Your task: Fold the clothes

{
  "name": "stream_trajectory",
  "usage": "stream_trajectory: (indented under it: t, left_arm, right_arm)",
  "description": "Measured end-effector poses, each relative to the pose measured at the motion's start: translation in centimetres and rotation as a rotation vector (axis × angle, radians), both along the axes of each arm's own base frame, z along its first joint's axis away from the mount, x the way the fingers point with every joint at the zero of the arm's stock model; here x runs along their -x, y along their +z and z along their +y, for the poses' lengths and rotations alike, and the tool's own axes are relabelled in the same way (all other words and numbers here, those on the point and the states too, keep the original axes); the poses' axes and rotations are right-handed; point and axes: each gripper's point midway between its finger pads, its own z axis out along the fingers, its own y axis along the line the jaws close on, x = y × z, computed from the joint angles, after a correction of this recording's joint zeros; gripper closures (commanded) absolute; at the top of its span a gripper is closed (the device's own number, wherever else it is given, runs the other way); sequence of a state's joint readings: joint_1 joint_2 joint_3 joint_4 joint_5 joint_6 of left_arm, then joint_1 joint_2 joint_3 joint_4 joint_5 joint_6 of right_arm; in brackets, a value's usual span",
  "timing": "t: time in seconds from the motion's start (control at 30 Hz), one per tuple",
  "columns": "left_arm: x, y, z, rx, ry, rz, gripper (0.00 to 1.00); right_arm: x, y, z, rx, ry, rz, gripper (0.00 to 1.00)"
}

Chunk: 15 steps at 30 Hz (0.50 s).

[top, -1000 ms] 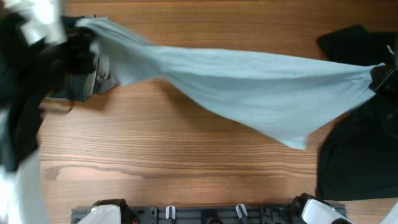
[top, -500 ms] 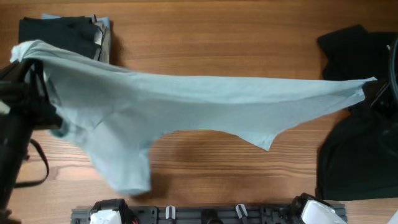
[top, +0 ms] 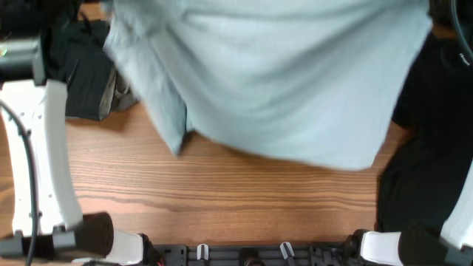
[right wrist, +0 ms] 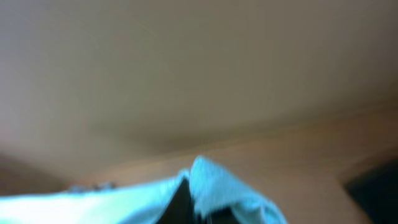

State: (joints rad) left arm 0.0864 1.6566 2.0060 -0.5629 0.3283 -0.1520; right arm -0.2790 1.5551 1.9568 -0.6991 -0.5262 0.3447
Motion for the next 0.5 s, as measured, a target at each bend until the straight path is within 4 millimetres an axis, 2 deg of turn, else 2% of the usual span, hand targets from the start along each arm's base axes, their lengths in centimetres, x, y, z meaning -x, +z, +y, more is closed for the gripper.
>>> stream_trajectory:
  t: [0.07,0.13,0.2,0.27,0.33,0.4,0.5]
  left_arm:
    - [-0.5,2.0,-0.2,0.007,-0.012,-0.079,0.96]
    - [0.3,5.8,-0.4,0.005,-0.017,-0.185,0.96]
    - [2.1,9.0,-0.6,0.001,-0.018,-0.259,0.96]
    - [3.8,9.9,-0.7,0.000,-0.018,-0.254,0.96]
    - [5.2,8.7,-0.8,-0.004,-0.019,-0.176,0.96]
    - [5.7,6.1,-0.9,-0.015,-0.022,-0.061,0.96]
    - [5.1,-0.8,-0.7,-0.033,-0.029,0.191,0.96]
  right_arm:
    - [-0.8,1.7,0.1,-0.022,0.012,-0.073,0.96]
    - [-0.9,3.2,0.1,-0.032,0.013,-0.131,0.96]
    - [-0.7,3.3,0.1,-0.037,0.006,-0.128,0.96]
    - [-0.5,2.3,-0.1,-0.039,-0.011,-0.082,0.96]
    - [-0.1,0.4,-0.3,-0.033,-0.026,-0.003,0.96]
    - [0.2,-1.8,-0.4,-0.021,-0.030,0.079,0.96]
    - [0.4,-5.5,-0.5,-0.002,-0.016,0.210,0.96]
